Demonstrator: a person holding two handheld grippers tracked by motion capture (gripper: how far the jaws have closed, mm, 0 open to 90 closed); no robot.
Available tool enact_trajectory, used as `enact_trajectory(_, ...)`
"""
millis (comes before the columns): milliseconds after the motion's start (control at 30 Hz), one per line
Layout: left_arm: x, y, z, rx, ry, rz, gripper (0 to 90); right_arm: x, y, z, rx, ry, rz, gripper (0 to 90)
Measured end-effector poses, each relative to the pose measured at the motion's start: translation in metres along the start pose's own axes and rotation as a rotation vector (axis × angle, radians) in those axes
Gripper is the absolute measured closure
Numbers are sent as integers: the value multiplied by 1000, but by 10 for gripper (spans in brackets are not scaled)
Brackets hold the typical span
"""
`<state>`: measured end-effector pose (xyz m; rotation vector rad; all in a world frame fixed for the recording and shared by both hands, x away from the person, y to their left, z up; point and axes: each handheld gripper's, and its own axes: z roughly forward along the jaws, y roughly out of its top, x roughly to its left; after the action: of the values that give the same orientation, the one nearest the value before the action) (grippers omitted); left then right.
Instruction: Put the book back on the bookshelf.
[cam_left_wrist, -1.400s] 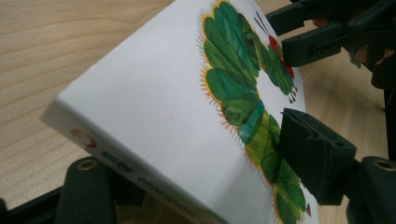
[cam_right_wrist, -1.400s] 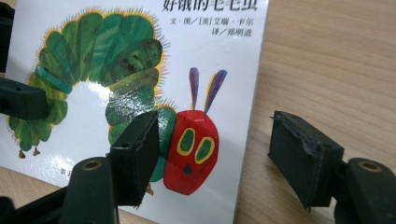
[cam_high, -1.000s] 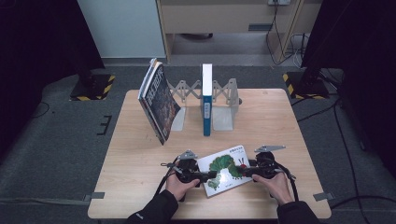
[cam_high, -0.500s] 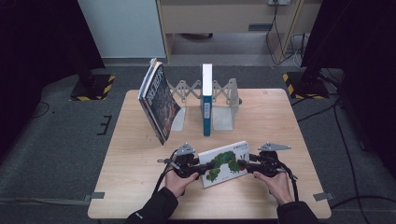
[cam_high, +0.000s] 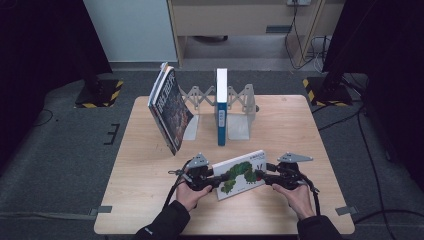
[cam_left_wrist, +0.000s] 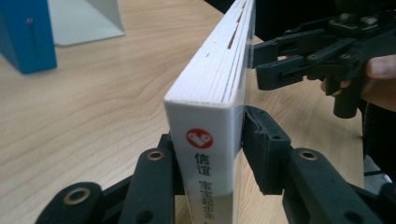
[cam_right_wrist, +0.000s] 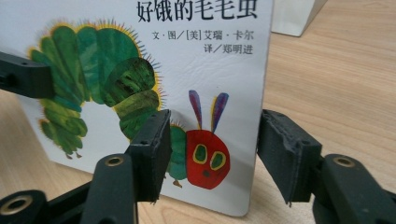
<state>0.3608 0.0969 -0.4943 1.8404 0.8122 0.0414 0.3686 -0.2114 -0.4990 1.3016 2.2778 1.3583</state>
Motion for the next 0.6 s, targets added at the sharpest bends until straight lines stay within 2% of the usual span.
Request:
enact_trajectory(100,-3,3,0,-12,17,49,665,-2,2,-2,-31,-5,-2,439)
enact_trajectory(200,0,1,0,-17,11,50,672,-2,3,-4,-64,3,-2,441)
enact_trajectory(333,0,-4,2,3,1,62,674,-1,1,-2,-47,-1,-14,416)
enact_trajectory(600,1,-9,6,-11,-4,66,669,-1,0,-2,-41,-3,-26,418)
